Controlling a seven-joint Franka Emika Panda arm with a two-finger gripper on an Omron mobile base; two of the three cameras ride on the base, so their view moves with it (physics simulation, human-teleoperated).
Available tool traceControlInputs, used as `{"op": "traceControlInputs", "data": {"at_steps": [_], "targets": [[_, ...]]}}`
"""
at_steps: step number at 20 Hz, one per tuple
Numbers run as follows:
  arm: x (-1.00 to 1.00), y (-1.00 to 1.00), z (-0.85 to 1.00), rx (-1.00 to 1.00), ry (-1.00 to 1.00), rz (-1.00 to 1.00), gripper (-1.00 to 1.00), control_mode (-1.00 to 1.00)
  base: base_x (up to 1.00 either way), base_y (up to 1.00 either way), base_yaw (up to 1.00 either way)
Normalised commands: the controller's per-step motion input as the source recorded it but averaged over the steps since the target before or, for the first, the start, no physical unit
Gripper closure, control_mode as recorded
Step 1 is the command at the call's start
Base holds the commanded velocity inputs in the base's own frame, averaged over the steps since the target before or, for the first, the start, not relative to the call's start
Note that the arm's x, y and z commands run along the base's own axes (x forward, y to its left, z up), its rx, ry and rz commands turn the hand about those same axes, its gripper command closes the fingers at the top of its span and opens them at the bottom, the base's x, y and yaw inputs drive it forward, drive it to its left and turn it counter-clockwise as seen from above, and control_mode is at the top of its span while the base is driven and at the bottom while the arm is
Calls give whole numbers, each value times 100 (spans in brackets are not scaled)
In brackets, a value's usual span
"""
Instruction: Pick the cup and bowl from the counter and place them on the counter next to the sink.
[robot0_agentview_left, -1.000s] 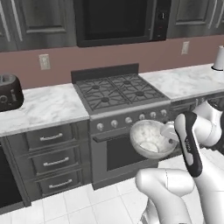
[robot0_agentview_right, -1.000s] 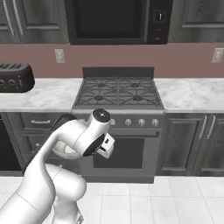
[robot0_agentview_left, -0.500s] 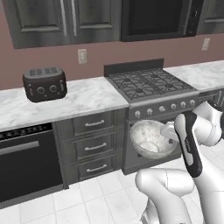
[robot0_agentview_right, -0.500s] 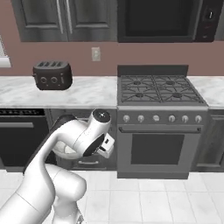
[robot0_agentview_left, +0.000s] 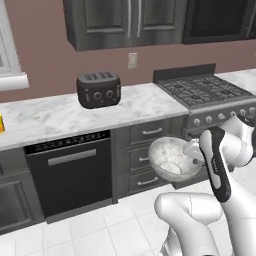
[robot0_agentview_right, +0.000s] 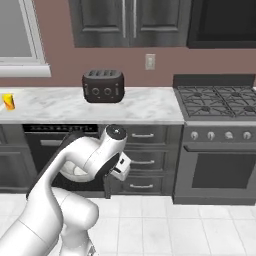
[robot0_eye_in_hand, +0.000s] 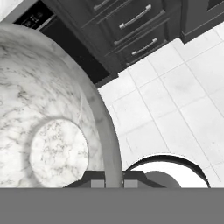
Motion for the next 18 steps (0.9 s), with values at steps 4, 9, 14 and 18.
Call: {"op": "traceControlInputs", "data": {"at_steps": [4,9,14,18], "targets": [[0,0,0,0,0,0,100,100,-29,100,0],[0,0,0,0,0,0,100,100,-16,100,0],[0,0,0,0,0,0,100,100,-2,100,0],[0,0,0,0,0,0,100,100,27,100,-9]]}}
